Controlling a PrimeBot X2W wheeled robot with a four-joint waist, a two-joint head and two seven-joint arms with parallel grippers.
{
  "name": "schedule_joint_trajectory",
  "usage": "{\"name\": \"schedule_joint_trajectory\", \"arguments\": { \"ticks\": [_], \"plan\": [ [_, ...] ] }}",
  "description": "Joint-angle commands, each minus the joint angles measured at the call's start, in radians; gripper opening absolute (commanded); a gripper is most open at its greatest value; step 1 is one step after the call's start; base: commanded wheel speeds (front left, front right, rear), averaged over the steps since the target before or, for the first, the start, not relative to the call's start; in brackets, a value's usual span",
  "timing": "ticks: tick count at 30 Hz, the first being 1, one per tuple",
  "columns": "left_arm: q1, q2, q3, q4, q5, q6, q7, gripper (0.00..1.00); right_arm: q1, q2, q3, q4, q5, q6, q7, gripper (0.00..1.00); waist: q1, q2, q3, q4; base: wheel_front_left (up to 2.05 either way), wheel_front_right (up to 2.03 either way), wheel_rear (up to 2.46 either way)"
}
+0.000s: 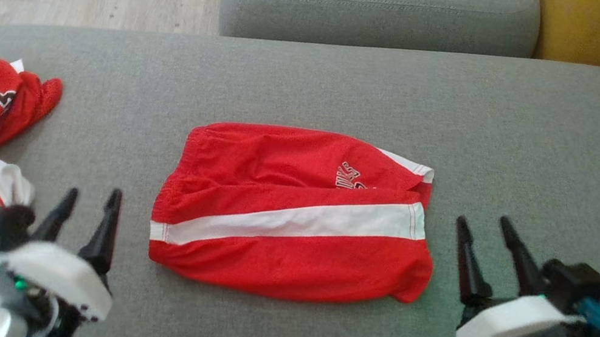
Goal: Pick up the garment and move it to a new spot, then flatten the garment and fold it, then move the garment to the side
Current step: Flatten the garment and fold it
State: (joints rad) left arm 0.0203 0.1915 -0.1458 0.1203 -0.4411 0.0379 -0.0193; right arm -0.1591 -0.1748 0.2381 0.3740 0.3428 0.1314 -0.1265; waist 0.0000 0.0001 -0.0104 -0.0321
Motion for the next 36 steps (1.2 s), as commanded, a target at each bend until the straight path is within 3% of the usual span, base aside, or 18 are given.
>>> {"name": "schedule_joint_trajectory", "arguments": {
  "ticks": [1,6,10,15,21,36],
  "plan": [
    [-0.079,0.022,0.037,-0.036,-0.035,-0.01,0.045,1.0,-0.061,-0.019,0.031,-0.023,0.019,-0.001,0.026,1.0,0.0,-0.0001,0.003,0.0,0.0,0.0,0.0],
    [-0.165,0.073,0.01,-0.046,-0.166,-0.061,0.374,1.0,-0.152,-0.062,0.111,0.029,0.138,-0.001,0.212,1.0,0.0,-0.0001,0.022,0.004,0.0,0.0,0.0],
    [-0.239,0.114,-0.016,-0.016,-0.209,-0.087,0.53,1.0,-0.226,-0.09,0.159,0.085,0.206,-0.001,0.315,1.0,0.0,-0.0001,0.043,0.009,0.0,0.0,0.0],
    [-0.306,0.124,-0.069,0.056,-0.3,-0.129,0.708,1.0,-0.302,-0.113,0.243,0.152,0.301,-0.001,0.431,1.0,0.0,-0.0001,0.065,0.014,0.0,0.0,0.0],
    [-0.368,0.14,-0.102,0.122,-0.321,-0.145,0.776,1.0,-0.368,-0.137,0.333,0.21,0.391,-0.001,0.502,1.0,0.0,-0.0001,0.087,0.021,0.0,0.0,0.0],
    [-0.419,0.155,-0.131,0.227,-0.333,-0.159,0.762,1.0,-0.47,-0.13,0.475,0.328,0.491,-0.001,0.436,1.0,0.0,-0.0001,0.119,0.034,0.0,0.0,0.0]
  ]
}}
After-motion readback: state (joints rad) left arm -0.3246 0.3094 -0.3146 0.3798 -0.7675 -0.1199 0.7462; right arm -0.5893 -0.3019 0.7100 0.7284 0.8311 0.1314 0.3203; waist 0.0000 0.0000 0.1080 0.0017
